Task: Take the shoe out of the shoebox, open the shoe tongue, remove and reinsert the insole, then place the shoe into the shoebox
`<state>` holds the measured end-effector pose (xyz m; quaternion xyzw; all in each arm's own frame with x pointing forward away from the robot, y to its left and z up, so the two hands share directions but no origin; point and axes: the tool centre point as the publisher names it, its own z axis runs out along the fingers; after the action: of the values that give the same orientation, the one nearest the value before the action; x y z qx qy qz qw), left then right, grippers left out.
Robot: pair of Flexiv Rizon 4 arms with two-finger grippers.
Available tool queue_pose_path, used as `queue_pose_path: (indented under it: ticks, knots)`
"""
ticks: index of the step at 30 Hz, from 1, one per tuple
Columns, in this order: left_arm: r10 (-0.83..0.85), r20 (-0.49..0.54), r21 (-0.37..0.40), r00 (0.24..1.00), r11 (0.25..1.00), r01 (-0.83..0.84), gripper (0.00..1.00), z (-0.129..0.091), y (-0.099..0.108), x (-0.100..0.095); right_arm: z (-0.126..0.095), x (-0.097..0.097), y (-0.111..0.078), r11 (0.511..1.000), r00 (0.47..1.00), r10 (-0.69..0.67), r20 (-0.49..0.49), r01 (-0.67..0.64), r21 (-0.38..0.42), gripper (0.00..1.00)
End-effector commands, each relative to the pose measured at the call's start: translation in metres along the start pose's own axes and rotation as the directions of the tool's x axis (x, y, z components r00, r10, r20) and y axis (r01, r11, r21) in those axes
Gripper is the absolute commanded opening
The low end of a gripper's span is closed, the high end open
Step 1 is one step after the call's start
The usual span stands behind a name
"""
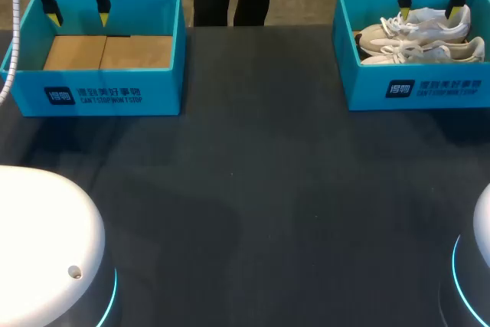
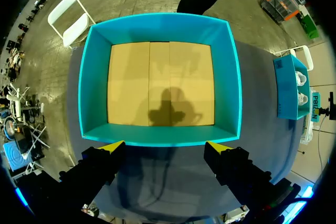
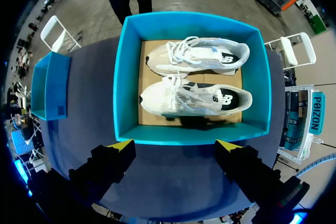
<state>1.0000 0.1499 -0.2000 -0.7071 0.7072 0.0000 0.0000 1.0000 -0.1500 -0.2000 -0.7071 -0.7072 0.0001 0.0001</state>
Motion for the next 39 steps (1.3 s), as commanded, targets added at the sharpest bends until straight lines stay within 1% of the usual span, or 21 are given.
queue_pose_path:
  ticks: [1,15,16,22,26,30,33,35,39]
  knots:
    - [0.000,0.000,0.000,1.000,1.000,0.000,1.00,0.000,0.000,0.000,0.000,0.000,0.000,1.000,1.000,0.000,0.000,0.000,0.000,1.00]
    - [0.000,0.000,0.000,1.000,1.000,0.000,1.00,0.000,0.000,0.000,0.000,0.000,0.000,1.000,1.000,0.000,0.000,0.000,0.000,1.00]
    - [0.000,0.000,0.000,1.000,1.000,0.000,1.00,0.000,0.000,0.000,0.001,-0.002,0.003,1.000,1.000,0.008,0.009,-0.008,0.005,1.00]
    - [0.000,0.000,0.000,1.000,1.000,0.000,1.00,0.000,0.000,0.000,-0.004,-0.031,0.016,0.999,0.999,0.031,0.026,-0.030,-0.043,1.00]
    - [0.000,0.000,0.000,1.000,1.000,0.000,1.00,0.000,0.000,0.000,-0.001,-0.053,0.022,0.996,0.998,0.050,0.039,-0.047,-0.072,1.00]
    - [0.000,0.000,0.000,1.000,1.000,0.000,1.00,0.000,0.000,0.000,0.010,-0.078,0.025,0.993,0.996,0.075,0.049,-0.070,-0.090,1.00]
    - [0.000,0.000,0.000,1.000,1.000,0.000,1.00,0.000,0.000,0.000,0.018,-0.093,0.025,0.991,0.995,0.084,0.061,-0.077,-0.106,1.00]
    - [0.000,0.000,0.000,1.000,1.000,0.000,1.00,0.000,0.000,0.000,0.025,-0.101,0.025,0.991,0.992,0.094,0.081,-0.086,-0.102,1.00]
    - [0.000,0.000,0.000,1.000,1.000,0.000,1.00,0.000,0.000,0.000,0.039,-0.114,0.026,0.991,0.991,0.105,0.087,-0.097,-0.091,1.00]
